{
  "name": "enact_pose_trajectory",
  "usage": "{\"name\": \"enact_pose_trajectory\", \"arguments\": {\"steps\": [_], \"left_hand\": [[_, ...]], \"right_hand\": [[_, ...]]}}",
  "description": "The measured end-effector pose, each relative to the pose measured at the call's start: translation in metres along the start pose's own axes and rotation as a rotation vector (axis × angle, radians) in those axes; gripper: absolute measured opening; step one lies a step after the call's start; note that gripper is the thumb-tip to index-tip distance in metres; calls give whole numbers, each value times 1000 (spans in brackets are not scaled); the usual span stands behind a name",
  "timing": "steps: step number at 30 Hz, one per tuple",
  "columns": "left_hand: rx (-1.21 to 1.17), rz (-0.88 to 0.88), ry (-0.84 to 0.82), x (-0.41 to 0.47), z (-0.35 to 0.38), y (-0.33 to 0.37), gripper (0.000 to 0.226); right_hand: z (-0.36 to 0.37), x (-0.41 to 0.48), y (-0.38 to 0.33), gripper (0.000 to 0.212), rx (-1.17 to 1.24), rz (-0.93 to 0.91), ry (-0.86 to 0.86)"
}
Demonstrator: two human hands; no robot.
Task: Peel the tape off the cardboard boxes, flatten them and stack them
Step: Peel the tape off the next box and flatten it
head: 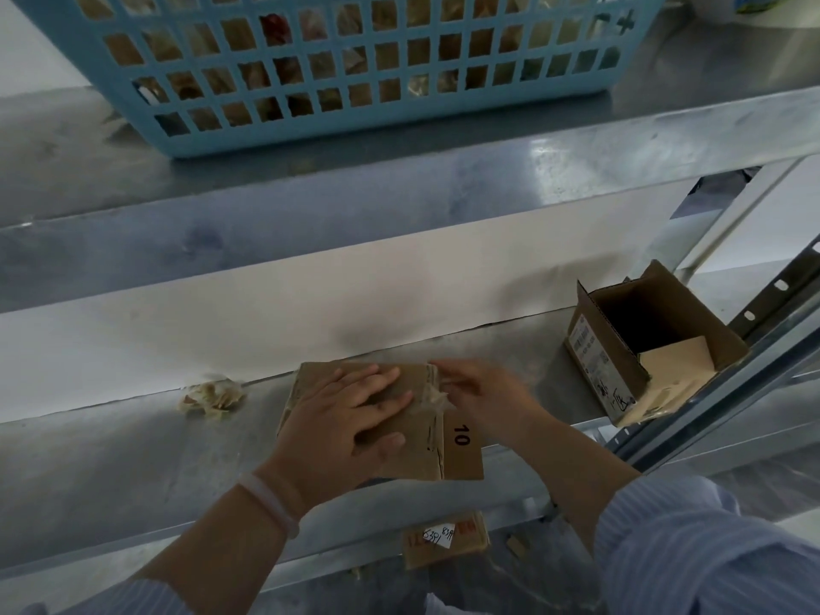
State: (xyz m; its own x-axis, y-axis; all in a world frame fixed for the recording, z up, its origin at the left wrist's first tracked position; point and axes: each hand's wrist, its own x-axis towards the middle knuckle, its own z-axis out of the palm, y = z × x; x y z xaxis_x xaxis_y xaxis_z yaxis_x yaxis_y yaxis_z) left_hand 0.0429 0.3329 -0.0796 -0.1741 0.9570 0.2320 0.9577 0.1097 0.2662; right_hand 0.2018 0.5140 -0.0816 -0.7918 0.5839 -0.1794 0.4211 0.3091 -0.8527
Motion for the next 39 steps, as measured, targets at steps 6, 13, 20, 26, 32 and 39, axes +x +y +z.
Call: {"name": "enact_pose_trajectory", "arguments": {"steps": [6,13,20,26,32,39], "left_hand": [[-104,27,13,-1,-5,-9,36],[-81,31,30,-2,-4,-10,34],[-80,35,33,-2,-4,-11,33],[-78,26,41,-1,-4,-10,31],[-94,16,67,-1,-3,-9,31],[-98,16,66,-1,-3,-9,31]], "right_hand": [[-14,-1,-10,26,-304,-207,-65],[-17,6,-6,25,-542,-323,-59],[-9,11,1,19,-493,-277,-64],[-3,15,-14,24,311,87,-186],[-8,19,-16,7,359,81,-147],[-7,22,-17,4,377,107,-96]]}}
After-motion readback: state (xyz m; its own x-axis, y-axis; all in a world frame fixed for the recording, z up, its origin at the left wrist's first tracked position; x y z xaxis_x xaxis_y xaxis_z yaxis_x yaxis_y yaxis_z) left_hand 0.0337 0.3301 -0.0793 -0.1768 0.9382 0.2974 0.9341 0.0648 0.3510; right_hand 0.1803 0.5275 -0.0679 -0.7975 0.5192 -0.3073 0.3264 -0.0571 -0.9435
